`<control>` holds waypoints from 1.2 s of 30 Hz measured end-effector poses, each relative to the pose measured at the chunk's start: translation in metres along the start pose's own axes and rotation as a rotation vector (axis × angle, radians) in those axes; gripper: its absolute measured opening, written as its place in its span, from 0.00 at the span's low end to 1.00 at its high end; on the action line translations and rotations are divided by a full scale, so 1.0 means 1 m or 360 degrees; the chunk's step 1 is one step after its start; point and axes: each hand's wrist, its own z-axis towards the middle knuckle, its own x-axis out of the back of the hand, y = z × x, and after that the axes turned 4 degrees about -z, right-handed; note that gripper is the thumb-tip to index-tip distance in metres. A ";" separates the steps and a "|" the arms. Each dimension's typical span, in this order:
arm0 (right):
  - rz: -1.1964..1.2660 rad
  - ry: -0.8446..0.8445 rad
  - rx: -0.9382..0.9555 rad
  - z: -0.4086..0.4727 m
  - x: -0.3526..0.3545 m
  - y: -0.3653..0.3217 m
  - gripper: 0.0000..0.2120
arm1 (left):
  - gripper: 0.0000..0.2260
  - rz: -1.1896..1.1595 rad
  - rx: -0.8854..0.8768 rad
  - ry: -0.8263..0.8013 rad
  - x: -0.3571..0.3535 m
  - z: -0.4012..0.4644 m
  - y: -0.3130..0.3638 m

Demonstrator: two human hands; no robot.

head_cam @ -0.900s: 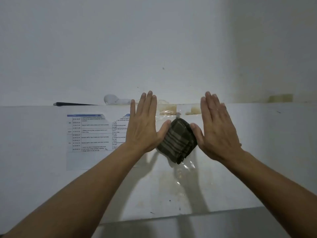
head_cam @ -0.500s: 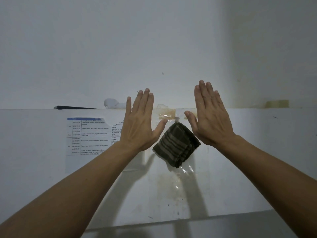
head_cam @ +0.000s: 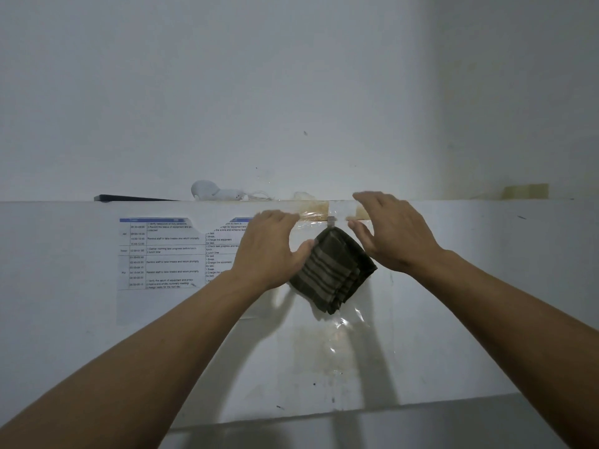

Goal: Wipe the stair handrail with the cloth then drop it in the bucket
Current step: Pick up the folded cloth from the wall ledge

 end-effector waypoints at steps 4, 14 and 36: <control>0.0061 -0.0282 -0.0115 -0.001 -0.022 0.012 0.18 | 0.20 -0.0120 0.0242 -0.0297 -0.017 -0.003 0.002; 0.0151 -0.0441 -0.0401 0.005 -0.084 0.028 0.09 | 0.18 -0.0214 0.0574 -0.0284 -0.070 0.016 0.000; 0.0537 0.0141 -0.0296 0.039 -0.060 -0.002 0.04 | 0.03 -0.0351 0.0492 0.0081 -0.015 0.020 -0.029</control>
